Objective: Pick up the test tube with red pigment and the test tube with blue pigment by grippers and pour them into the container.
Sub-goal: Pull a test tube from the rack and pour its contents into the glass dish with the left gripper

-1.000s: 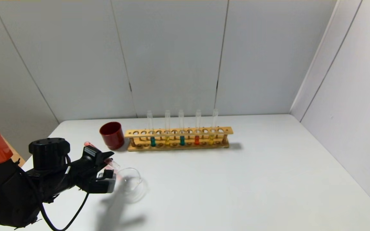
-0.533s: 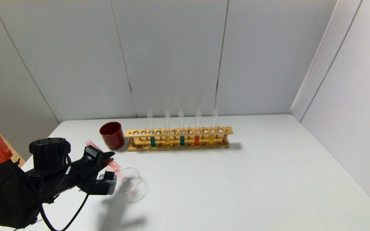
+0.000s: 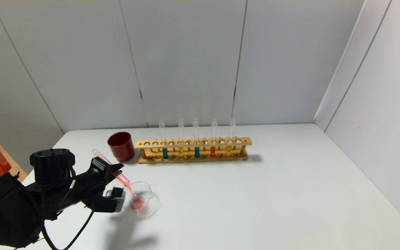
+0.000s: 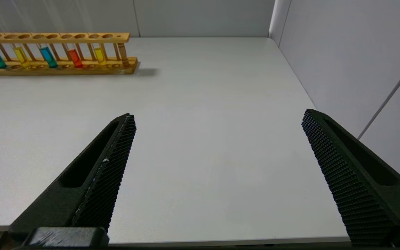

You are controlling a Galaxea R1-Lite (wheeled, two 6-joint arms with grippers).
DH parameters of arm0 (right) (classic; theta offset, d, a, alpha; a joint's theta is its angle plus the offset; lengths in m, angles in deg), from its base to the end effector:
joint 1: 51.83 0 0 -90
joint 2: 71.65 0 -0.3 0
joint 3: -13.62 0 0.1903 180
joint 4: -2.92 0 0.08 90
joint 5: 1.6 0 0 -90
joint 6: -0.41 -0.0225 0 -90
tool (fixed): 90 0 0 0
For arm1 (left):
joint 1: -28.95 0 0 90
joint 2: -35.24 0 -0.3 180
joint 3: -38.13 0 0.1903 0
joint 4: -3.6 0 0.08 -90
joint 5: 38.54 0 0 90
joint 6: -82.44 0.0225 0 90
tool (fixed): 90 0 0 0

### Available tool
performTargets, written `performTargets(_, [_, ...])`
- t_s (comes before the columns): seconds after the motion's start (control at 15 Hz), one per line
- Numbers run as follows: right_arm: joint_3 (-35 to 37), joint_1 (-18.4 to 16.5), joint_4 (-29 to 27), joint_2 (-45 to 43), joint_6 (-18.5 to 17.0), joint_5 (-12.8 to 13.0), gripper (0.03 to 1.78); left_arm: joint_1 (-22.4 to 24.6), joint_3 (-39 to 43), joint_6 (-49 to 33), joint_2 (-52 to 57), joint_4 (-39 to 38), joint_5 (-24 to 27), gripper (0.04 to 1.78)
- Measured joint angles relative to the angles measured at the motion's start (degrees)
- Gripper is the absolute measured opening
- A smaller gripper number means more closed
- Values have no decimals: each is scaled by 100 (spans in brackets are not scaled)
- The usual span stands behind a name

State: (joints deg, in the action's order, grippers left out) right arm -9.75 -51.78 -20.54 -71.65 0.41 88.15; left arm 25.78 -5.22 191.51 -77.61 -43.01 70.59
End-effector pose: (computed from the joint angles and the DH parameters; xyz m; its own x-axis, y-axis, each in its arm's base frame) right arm -0.0228 0.0001 0.0753 1.0000 0.0052 -0.0016 -0.0052 1.0000 0.0000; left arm 0.2756 -0.0226 0.0588 0.8509 -0.3753 -0.3675 0.2515 -0.3231 0.9123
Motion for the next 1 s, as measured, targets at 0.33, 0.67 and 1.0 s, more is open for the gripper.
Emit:
performTargets(0.33, [0,2,0,0,0,0,175,0,-28,107,0,0,-4,32])
performTargets(0.67, [0,2,0,0,0,0,175,-7,-63,355,37,21,30,32])
performTargets(1.0, [0,2,0,0,0,0,175,0,-55,730,160,33,63,32])
